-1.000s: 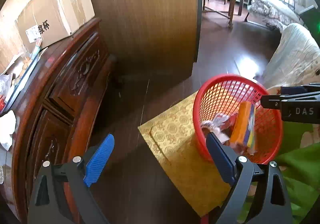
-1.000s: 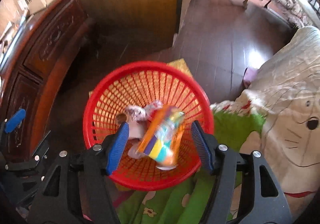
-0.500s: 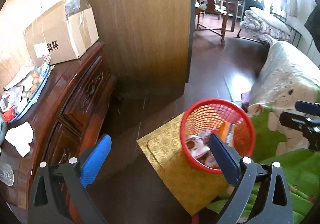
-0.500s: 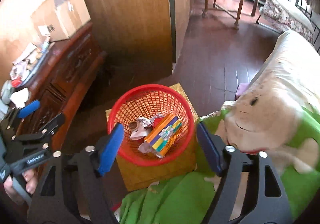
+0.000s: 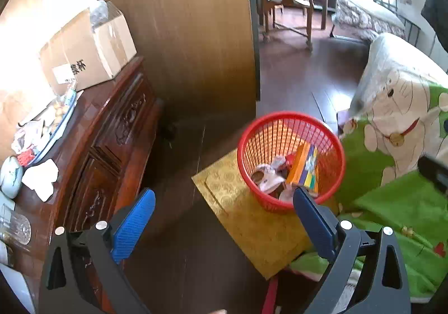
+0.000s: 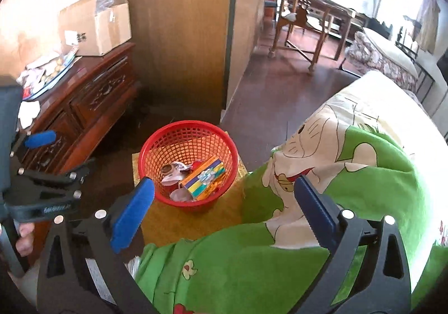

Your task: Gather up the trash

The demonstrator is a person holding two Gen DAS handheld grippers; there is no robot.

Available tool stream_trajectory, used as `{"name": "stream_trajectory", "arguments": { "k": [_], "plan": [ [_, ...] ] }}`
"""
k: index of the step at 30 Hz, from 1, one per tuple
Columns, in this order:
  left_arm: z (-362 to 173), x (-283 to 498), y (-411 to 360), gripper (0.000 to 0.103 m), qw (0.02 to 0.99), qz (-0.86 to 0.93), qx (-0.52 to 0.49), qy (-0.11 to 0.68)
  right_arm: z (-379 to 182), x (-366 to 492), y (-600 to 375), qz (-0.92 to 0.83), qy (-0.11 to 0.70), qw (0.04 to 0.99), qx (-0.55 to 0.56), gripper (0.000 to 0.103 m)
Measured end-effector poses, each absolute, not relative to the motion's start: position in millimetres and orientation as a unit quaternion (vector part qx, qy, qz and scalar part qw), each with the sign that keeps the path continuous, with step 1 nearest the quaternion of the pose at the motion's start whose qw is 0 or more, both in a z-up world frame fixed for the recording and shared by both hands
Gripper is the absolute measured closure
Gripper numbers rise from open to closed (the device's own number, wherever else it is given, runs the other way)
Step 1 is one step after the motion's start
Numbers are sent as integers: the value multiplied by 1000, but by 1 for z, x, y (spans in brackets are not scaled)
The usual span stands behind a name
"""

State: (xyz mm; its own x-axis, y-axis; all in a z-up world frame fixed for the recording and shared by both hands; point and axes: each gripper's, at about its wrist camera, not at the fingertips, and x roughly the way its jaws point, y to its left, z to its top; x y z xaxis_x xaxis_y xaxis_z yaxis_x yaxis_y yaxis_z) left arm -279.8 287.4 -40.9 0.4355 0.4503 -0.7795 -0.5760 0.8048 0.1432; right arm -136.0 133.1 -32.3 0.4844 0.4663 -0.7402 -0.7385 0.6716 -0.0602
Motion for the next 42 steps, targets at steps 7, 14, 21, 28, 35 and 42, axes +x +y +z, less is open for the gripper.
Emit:
{"name": "stream_trajectory", "arguments": {
  "k": [7,14,21,28,35,42],
  "plan": [
    [-39,-272,270,6,855,281,-40,434,-35,-135,129,354,363,843,-179,7],
    [-42,-268,269,6,855,272,-47,440,-36,-136,130,356,363,842,-184,7],
    [-41,-267,264,6,858,266,-41,437,-36,-136,131,355,363,841,-184,7],
    [-41,-267,263,6,859,264,-36,437,-36,-136,131,355,363,841,-184,7],
    [-40,-267,262,6,859,265,-36,437,-35,-136,131,355,363,841,-185,7],
    [-41,-267,260,6,859,265,-37,437,-35,-135,131,355,363,841,-185,7]
  ]
}}
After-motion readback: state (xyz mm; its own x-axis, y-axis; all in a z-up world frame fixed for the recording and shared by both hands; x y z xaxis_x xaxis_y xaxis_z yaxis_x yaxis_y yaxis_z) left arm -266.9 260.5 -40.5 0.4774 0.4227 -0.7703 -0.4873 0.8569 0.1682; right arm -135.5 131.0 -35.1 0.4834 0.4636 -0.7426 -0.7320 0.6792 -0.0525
